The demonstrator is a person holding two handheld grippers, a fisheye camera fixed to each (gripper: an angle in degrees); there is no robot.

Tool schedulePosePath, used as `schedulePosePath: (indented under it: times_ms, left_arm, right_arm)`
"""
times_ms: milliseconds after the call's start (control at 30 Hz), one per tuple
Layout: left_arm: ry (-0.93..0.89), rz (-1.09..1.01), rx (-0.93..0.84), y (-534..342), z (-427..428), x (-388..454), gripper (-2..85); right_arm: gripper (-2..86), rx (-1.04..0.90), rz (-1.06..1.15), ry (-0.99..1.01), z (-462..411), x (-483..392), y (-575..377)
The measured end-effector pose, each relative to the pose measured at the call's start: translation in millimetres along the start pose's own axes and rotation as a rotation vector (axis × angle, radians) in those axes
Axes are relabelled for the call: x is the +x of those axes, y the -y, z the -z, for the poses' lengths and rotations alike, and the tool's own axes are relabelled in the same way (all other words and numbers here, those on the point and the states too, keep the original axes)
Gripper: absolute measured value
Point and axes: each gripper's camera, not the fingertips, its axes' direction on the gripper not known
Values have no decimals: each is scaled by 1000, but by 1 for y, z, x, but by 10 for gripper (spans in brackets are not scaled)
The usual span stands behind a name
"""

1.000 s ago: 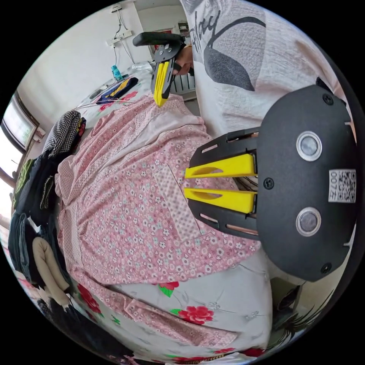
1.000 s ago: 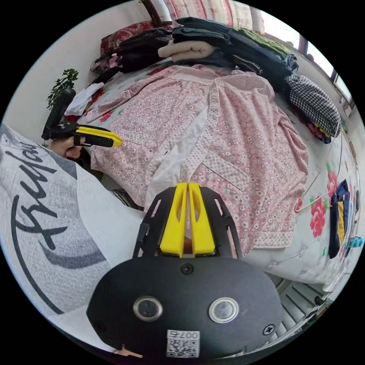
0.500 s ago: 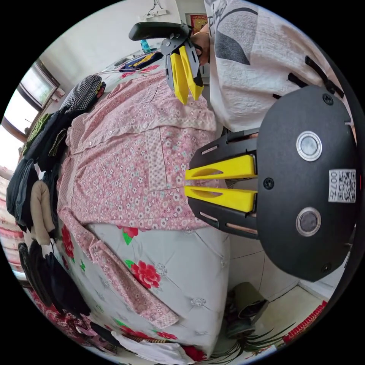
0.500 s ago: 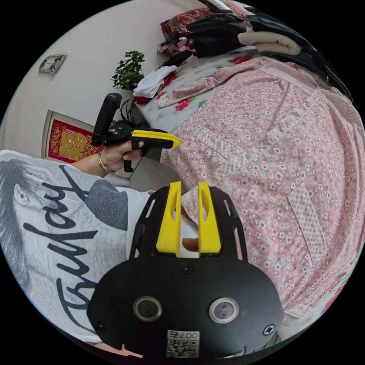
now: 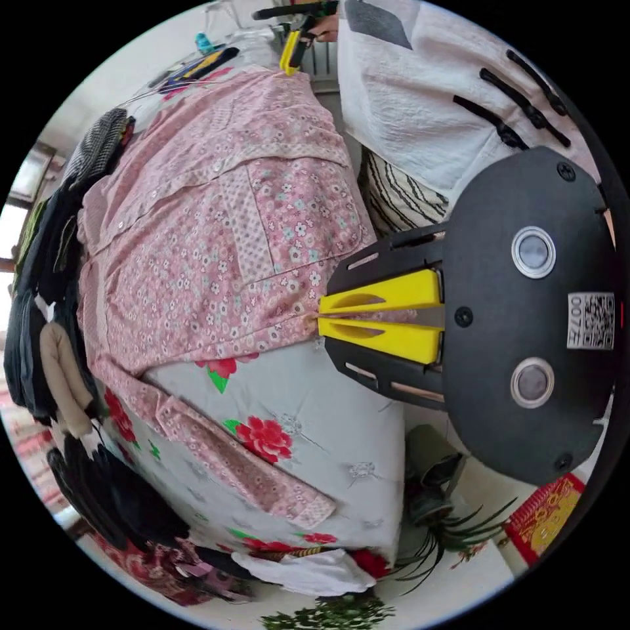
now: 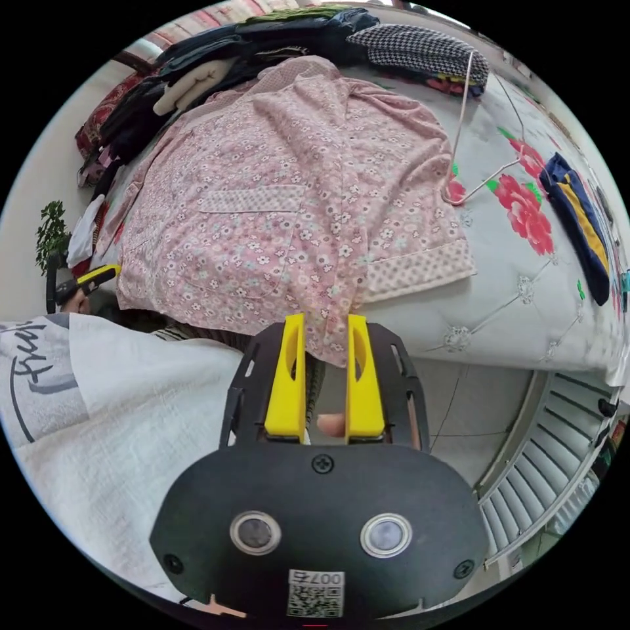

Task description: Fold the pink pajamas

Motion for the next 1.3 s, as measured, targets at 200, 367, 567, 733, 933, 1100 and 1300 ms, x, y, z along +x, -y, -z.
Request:
schedulePosePath:
  times_ms: [200, 367, 567, 733, 933, 1100, 1300]
  left_arm:
    - [11, 21, -80, -9, -3, -24, -9]
    - [-80, 134, -50, -18, -5, -34, -8]
    - [-108, 259, 19, -22, 6, -49, -8]
    - [-134, 332, 67, -16, 12, -70, -9]
    - [-172, 337, 68, 3, -3, -80, -9]
    - [-186, 277, 86, 18, -14, -84, -4]
    - [-196, 295, 73, 28, -34, -100, 0]
  right_arm:
    - [3, -44, 65, 59, -2, -23, -24]
    - [14, 24, 99, 119, 21, -46, -35]
    - [56, 227, -206, -5, 58, -4, -11]
    - [30, 135, -198, -161, 31, -37, 19]
    - [1, 138, 44, -414, 76, -88, 37]
    - [-1, 527, 12, -811, 206, -91, 25]
    - [1, 582, -20, -1052, 228, -81, 32]
